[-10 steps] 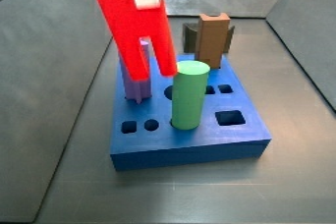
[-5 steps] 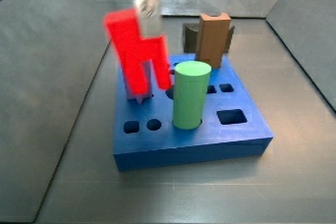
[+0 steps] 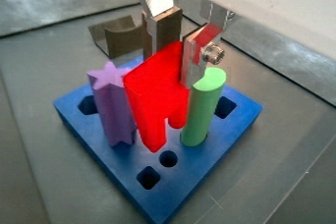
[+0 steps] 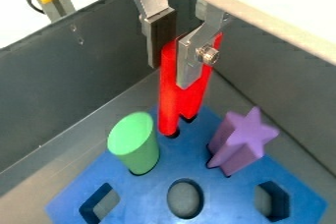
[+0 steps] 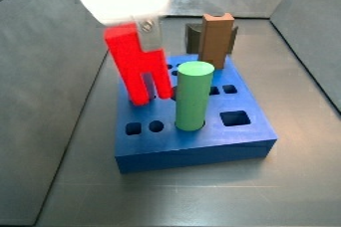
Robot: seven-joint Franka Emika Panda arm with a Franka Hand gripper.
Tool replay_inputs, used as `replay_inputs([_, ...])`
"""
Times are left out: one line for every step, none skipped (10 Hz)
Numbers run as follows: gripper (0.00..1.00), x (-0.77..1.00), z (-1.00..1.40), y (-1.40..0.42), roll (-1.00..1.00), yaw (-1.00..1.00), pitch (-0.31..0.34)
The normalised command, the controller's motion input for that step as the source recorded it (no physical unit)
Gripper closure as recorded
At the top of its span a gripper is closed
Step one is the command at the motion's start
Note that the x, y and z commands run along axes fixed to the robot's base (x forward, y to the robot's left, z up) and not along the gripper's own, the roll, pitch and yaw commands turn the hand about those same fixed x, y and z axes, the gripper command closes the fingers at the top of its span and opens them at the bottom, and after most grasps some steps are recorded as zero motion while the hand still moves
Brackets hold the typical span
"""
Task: Pick up the square-circle object. Move up. Place the square-circle object on the fixture. Regrasp the square-circle object. Move to above the board. Insert the square-circle object.
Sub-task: Insert the square-circle object.
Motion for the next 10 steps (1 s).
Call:
replay_inputs([1.00, 0.00, -0.08, -0.01, 0.01, 0.00, -0.001])
replay_inputs([1.00, -0.28, -0.60, -0.27, 0.08, 0.00, -0.111])
replay_inputs([1.00, -0.29, -0.59, -0.24, 0.02, 0.00, -0.126])
replay_inputs([1.00, -0.71, -0.32, -0.08, 0.01, -0.17, -0.134])
replay_inputs([1.00, -0.30, -0.07, -0.01, 0.02, -0.14, -0.051])
replay_inputs([1.00, 0.12, -0.18, 0.04, 0.03, 0.00, 0.000])
replay_inputs([1.00, 0.19, -0.27, 0.08, 0.05, 0.00, 0.026])
replay_inputs([1.00, 0.00, -0.11, 0.06, 0.00, -0.02, 0.000])
replay_inputs([1.00, -0.05, -0.10, 0.00, 0.05, 0.00, 0.000])
replay_inputs([1.00, 0.00, -0.31, -0.11, 0.12, 0.00, -0.010])
